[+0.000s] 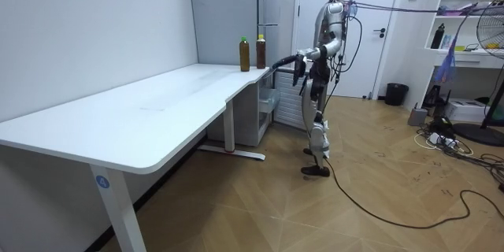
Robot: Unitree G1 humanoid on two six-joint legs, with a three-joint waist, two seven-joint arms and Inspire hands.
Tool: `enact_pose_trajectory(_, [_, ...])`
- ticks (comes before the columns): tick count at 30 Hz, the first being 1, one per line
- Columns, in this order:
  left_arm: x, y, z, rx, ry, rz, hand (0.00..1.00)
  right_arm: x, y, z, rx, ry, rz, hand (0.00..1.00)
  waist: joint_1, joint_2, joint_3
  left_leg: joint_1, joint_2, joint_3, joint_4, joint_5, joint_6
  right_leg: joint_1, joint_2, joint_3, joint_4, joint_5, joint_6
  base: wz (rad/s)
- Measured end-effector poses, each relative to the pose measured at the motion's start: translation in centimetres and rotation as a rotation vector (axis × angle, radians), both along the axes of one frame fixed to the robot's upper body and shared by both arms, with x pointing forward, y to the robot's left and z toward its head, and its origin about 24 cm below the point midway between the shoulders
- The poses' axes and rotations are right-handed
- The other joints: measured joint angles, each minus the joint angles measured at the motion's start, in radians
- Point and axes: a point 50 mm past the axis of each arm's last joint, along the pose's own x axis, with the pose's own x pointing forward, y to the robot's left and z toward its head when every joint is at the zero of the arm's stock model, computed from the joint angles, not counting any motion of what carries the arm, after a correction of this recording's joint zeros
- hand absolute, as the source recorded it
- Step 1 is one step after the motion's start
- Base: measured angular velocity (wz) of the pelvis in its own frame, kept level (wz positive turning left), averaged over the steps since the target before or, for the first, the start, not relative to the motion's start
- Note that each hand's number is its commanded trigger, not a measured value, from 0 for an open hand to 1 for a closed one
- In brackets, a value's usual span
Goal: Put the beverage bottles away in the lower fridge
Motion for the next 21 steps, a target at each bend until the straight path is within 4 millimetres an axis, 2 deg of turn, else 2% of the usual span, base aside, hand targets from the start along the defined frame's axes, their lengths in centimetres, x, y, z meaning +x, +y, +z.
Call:
enact_pose_trajectory(5, [1.1,-0.7,3.5,0.153,-0.100,-0.078,0.00,-0.2,0.0,-0.1,0.011,0.011,0.001,0.00,-0.012,0.000,0.0000,-0.005,0.000,-0.003,0.000,0.000,0.000,-0.009,0.001,0.005,0.003,-0.003,0.000,0.01])
enact_pose_trajectory(10, [2.0,-2.2,7.6,0.315,-0.230,-0.207,0.00,-0.9,0.0,-0.2,0.021,0.039,0.002,0.00,-0.019,-0.002,0.0022,-0.005,-0.001,-0.002,0.002,0.000,0.000,-0.007,-0.001,0.001,0.001,-0.003,0.000,0.00])
enact_pose_trajectory(12, [2.5,-3.0,8.9,0.369,-0.281,-0.289,0.00,-0.8,0.0,-0.2,0.024,0.040,0.007,0.00,-0.033,-0.006,0.0067,-0.007,-0.002,-0.002,0.005,0.000,0.000,-0.004,-0.002,-0.004,0.002,-0.003,0.000,0.05])
enact_pose_trajectory(16, [3.8,-4.1,9.9,0.404,-0.327,-0.434,0.00,-0.6,0.0,-0.2,0.031,0.043,0.037,0.00,-0.049,-0.001,0.0120,-0.019,-0.002,-0.008,0.009,0.000,0.000,-0.011,-0.002,-0.007,0.000,-0.003,0.000,0.05])
enact_pose_trajectory(17, [4.1,-4.7,10.2,0.415,-0.343,-0.488,0.00,-0.3,0.1,-0.2,0.042,0.039,0.041,0.00,-0.055,-0.005,0.0163,-0.021,-0.002,-0.008,0.009,0.000,0.000,-0.014,-0.002,-0.006,0.000,-0.003,0.000,0.00])
enact_pose_trajectory(21, [5.5,-7.0,10.5,0.443,-0.355,-0.709,0.00,0.4,0.1,-0.2,0.053,0.030,0.048,0.00,-0.065,-0.005,0.0166,-0.037,-0.002,-0.010,0.010,0.000,0.000,-0.030,-0.002,-0.003,0.003,-0.001,0.000,0.00])
